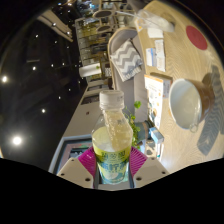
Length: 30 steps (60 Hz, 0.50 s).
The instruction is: Pour water
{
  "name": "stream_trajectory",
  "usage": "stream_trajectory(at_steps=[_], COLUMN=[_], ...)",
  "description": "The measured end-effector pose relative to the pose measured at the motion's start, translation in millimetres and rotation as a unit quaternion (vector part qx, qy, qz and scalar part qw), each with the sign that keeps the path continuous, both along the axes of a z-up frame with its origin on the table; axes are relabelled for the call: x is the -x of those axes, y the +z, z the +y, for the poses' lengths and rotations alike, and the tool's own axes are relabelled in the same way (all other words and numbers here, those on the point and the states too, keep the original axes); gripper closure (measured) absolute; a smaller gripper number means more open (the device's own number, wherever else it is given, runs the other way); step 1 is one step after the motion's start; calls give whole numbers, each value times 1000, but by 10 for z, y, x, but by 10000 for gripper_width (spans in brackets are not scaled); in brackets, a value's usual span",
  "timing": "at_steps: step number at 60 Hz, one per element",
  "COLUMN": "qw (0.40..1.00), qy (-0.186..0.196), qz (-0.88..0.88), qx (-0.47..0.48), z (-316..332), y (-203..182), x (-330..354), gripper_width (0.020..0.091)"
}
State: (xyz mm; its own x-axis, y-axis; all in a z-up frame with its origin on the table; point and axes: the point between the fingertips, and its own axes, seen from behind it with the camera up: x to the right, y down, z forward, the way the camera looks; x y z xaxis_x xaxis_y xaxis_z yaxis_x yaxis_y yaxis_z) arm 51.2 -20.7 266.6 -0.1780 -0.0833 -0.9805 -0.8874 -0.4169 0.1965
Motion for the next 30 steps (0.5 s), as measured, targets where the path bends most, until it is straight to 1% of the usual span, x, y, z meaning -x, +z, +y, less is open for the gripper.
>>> stream_trajectory(at_steps=[3, 6, 8, 13, 18, 20, 24, 30], qw=[997, 985, 974, 928, 871, 843, 770, 661], qy=[4, -2, -9, -39, -77, -87, -102, -92], qz=[-77, -165, -220, -361, -475, -523, -625, -744], qx=[-22, -43, -62, -81, -95, -96, -80, -42], z=[26, 51, 35, 59, 70, 71, 63, 26], y=[108, 239, 313, 543, 642, 631, 486, 51], x=[-82, -222, -430, -810, -1369, -1565, -2031, -2559], gripper_width=[714, 714, 711, 710, 708, 708, 709, 707])
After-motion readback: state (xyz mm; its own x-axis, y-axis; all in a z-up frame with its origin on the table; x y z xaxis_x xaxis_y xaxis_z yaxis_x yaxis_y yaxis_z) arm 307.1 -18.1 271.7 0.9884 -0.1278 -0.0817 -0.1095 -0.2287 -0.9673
